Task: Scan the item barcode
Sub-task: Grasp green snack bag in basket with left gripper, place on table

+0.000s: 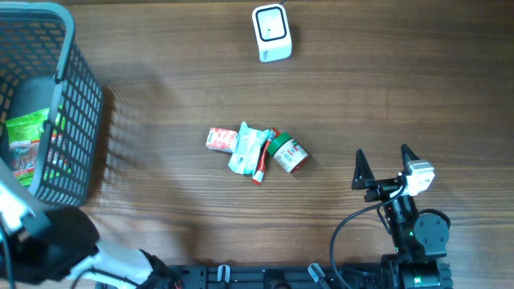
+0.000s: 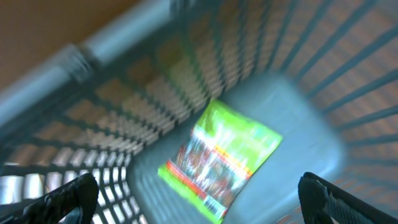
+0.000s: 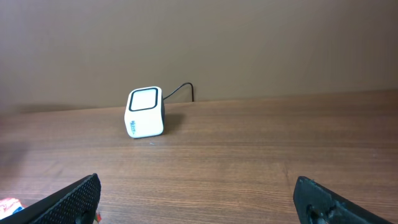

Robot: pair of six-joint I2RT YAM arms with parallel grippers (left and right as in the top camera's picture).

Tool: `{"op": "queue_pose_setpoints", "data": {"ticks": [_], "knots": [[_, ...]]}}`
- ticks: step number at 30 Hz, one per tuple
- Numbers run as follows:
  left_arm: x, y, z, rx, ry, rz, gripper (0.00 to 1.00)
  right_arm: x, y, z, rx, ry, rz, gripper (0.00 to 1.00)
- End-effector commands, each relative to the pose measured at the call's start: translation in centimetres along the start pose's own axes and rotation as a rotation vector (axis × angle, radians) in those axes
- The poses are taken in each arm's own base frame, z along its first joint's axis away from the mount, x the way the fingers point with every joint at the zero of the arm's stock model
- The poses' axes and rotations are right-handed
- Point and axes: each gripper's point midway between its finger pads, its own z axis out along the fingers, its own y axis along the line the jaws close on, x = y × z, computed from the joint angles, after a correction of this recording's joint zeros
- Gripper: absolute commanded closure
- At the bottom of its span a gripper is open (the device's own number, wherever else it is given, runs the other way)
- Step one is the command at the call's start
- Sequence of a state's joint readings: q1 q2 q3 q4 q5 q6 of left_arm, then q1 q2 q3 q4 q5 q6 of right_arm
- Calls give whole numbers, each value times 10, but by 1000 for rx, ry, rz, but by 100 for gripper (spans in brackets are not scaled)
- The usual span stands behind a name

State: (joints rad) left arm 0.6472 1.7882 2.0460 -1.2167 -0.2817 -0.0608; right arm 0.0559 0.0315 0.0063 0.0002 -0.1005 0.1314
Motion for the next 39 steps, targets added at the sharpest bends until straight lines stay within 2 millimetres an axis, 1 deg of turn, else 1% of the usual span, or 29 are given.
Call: {"op": "queue_pose_setpoints", "data": {"ticks": [1,2,3,4,5,6,8,12,14,18,19,20,21,22,24,25,28,29,30,31,32,33,34,35,36,37,38,39], "knots": [[58,-3,79,9,259,85,0,-2,-1,0,2,-9,8,0],[73,-6,96,19,315,117,0,-2,-1,0,2,-9,8,0],[85,-11,107,42,353,140,0,-2,0,0,1,-9,8,0],[104,-24,125,102,410,166,0,-2,-1,0,2,-9,8,0],[113,-29,133,120,432,166,0,-2,-1,0,1,-9,8,0],[128,-34,148,122,461,173,0,-2,-1,0,2,-9,8,0],[143,-37,164,123,480,182,0,-2,0,0,1,-9,8,0],[166,-41,186,129,484,208,0,-2,0,0,1,-9,8,0],[182,-43,199,130,480,207,0,-2,0,0,1,-9,8,0],[209,-45,214,128,486,200,0,-2,0,0,1,-9,8,0],[213,-45,216,128,488,200,11,-2,-1,0,2,-9,8,0],[216,-45,216,127,491,201,37,-2,-1,0,1,-9,8,1],[215,-45,217,126,488,195,80,-2,-1,0,2,-9,8,0],[214,-45,217,126,483,195,96,-2,-1,0,2,-9,8,0],[206,-45,214,127,475,193,96,-2,-1,0,2,-9,8,0],[198,-44,209,127,466,192,96,-2,-1,0,2,-9,8,0],[162,-42,189,130,411,183,96,-2,-1,0,2,-9,8,0],[143,-41,177,130,375,173,96,-2,-1,0,2,-9,8,0],[119,-38,160,130,324,152,96,-2,-1,0,2,-9,8,0],[91,-35,138,131,259,119,96,-2,-1,0,2,-9,8,0],[52,-29,102,135,152,68,96,-2,-1,0,2,-9,8,0],[26,-25,73,142,67,38,96,-2,-1,0,2,-9,8,0],[7,-22,48,160,-2,22,96,-2,-1,0,2,-9,8,0],[-9,-18,24,174,-69,-9,96,-2,-1,0,2,-9,8,0],[-29,-14,-14,206,-164,-47,96,-2,-1,0,2,-9,8,0],[-43,-11,-52,246,-257,-71,96,-2,-1,0,1,-9,8,0],[-51,-9,-83,281,-327,-94,96,-2,-1,0,2,-9,8,0],[-53,-8,-111,321,-383,-99,96,-2,-1,0,2,-9,8,0]]}}
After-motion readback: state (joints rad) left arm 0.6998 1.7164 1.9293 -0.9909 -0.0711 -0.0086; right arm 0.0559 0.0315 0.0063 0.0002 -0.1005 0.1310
